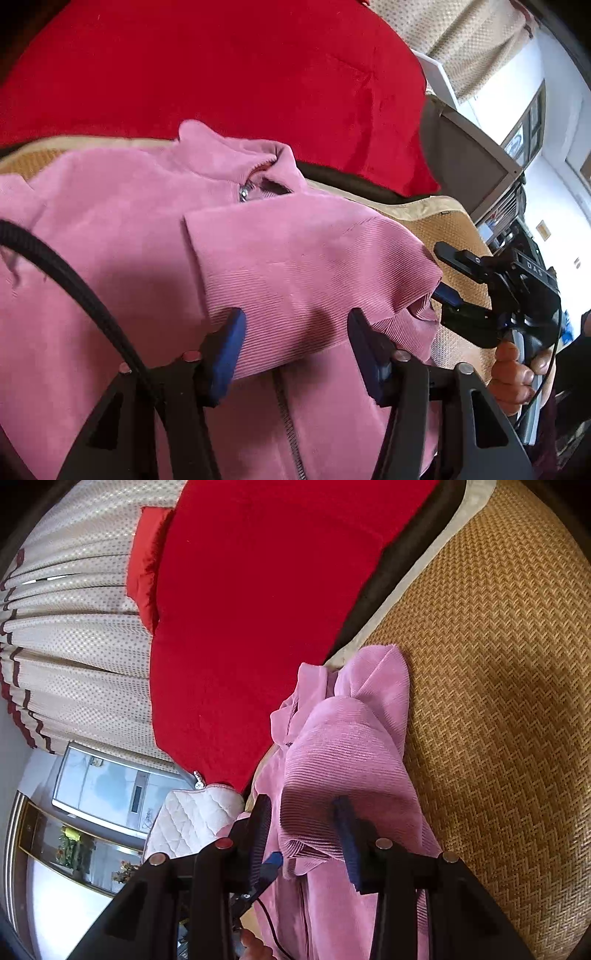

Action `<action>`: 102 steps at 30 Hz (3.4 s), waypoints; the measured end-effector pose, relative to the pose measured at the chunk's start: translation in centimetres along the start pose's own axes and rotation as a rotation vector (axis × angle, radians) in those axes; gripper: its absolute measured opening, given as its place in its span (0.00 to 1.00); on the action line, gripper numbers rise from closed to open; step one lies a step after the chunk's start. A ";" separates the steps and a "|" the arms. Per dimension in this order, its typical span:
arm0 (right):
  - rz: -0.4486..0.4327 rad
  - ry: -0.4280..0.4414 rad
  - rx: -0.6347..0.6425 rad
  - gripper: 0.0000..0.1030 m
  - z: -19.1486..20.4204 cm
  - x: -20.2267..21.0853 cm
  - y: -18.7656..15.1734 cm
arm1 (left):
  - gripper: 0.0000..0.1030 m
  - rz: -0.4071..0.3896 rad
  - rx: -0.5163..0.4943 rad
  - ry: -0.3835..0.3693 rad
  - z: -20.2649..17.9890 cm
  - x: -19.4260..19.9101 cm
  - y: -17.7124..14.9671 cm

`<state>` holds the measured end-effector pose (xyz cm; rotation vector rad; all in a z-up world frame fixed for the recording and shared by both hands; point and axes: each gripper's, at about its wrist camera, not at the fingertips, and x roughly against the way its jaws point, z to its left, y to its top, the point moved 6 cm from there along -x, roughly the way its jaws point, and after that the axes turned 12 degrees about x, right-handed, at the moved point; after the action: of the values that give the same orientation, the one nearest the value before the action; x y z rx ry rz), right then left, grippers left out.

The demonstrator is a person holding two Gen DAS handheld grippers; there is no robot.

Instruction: Fold large clothes

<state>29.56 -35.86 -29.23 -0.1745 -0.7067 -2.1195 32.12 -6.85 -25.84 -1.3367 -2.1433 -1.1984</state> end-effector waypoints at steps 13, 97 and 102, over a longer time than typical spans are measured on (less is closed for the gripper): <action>-0.053 -0.047 0.009 0.39 -0.9 1.9 1.0 | 0.22 -0.066 -0.010 0.031 0.3 2.4 0.6; 0.296 -0.085 0.332 0.39 6.5 -8.5 -6.8 | 0.03 -0.514 0.611 0.367 33.0 17.6 17.5; 0.267 -0.083 0.330 0.39 7.1 -7.2 -6.2 | 0.02 -0.598 0.371 0.342 25.5 20.8 18.8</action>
<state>28.26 -24.10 -28.62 -0.1658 -1.0122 -1.7246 41.42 29.07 -18.13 -0.3103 -2.4080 -1.0435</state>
